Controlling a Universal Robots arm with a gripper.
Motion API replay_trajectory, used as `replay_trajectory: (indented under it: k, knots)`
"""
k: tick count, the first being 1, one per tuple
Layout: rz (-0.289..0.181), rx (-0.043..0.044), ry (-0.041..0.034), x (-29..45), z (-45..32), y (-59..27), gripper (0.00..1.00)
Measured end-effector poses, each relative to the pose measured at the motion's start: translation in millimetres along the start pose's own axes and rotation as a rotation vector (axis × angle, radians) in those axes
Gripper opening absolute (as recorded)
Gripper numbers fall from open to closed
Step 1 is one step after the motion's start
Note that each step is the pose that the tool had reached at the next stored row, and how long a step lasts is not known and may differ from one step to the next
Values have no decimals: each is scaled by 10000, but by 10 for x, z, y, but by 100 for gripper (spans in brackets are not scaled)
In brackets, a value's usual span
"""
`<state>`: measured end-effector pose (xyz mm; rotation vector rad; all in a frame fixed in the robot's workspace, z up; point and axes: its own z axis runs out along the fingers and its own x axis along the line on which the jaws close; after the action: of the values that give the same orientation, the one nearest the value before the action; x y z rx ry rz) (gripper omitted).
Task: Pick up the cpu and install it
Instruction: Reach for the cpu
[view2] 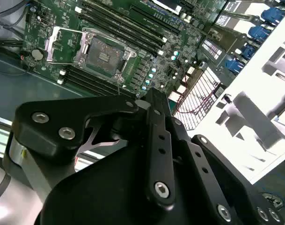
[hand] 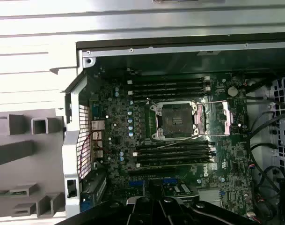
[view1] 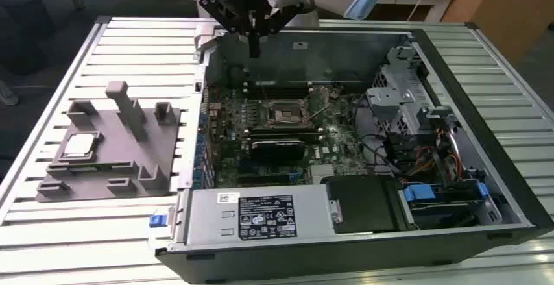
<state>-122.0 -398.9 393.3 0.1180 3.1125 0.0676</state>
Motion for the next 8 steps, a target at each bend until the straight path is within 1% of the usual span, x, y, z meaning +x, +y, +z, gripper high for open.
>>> replay_trajectory:
  k: [8]
  knots:
    - [0, 0, 0, 0, 0, 0, 11]
